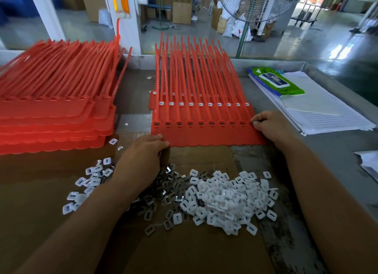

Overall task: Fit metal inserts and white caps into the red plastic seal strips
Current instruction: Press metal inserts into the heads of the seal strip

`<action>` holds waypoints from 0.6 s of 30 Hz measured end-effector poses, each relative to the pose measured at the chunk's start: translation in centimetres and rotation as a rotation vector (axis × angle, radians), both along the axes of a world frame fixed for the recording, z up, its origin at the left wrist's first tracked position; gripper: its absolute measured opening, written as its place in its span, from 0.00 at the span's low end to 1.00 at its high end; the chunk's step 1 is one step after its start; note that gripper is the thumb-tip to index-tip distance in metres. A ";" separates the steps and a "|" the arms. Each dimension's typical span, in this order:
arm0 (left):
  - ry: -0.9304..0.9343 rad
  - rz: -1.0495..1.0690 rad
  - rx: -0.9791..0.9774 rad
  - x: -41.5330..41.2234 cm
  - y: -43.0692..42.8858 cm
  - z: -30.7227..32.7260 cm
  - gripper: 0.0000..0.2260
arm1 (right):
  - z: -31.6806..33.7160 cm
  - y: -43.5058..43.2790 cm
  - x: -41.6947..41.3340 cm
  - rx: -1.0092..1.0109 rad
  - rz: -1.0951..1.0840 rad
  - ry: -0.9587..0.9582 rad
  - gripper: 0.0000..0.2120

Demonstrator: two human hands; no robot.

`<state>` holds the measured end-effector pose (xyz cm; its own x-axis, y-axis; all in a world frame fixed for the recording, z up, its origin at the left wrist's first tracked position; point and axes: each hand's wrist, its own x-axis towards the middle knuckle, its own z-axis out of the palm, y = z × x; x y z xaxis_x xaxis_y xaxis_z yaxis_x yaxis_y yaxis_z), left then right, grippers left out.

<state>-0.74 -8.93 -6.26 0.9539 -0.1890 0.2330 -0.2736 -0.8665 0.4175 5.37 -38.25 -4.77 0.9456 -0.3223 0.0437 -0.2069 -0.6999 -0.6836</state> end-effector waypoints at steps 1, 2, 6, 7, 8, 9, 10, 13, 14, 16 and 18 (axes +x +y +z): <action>-0.001 0.001 -0.001 0.0 0.0 0.0 0.17 | 0.0 0.0 0.0 0.006 0.006 0.004 0.06; -0.002 0.001 -0.001 0.0 0.0 0.0 0.17 | 0.0 0.0 0.0 0.008 0.011 0.005 0.06; -0.006 -0.002 -0.004 0.1 0.0 -0.1 0.17 | -0.2 -0.1 0.1 -0.009 0.013 -0.015 0.08; -0.008 0.000 -0.006 0.1 0.0 -0.2 0.17 | -0.2 -0.1 0.1 -0.001 0.011 -0.029 0.09; -0.010 0.001 -0.006 0.1 0.0 -0.2 0.17 | -0.4 -0.1 0.2 0.013 0.008 -0.045 0.11; -0.012 0.002 -0.006 0.1 0.0 -0.2 0.17 | -0.5 -0.1 0.2 0.030 0.004 -0.059 0.12; -0.013 0.002 -0.005 0.1 0.0 -0.2 0.17 | -0.6 -0.1 0.2 0.047 -0.001 -0.072 0.12; -0.014 0.005 -0.006 0.0 0.0 -0.2 0.17 | -0.8 0.0 0.3 0.069 -0.031 -0.089 0.09; -0.012 0.003 -0.008 0.0 0.0 -0.2 0.17 | -0.8 -0.1 0.3 0.071 -0.036 -0.091 0.09; -0.006 -0.002 -0.016 0.0 0.0 -0.2 0.18 | -0.9 -0.2 0.4 0.073 -0.040 -0.086 0.10; -0.004 -0.005 -0.016 0.0 0.0 -0.1 0.18 | -1.0 -0.3 0.4 0.068 -0.047 -0.078 0.12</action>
<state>-0.72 -8.92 -6.41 0.9521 -0.1902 0.2394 -0.2797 -0.8582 0.4305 5.78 -38.54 -5.75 0.9240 -0.3709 0.0927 -0.1830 -0.6420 -0.7446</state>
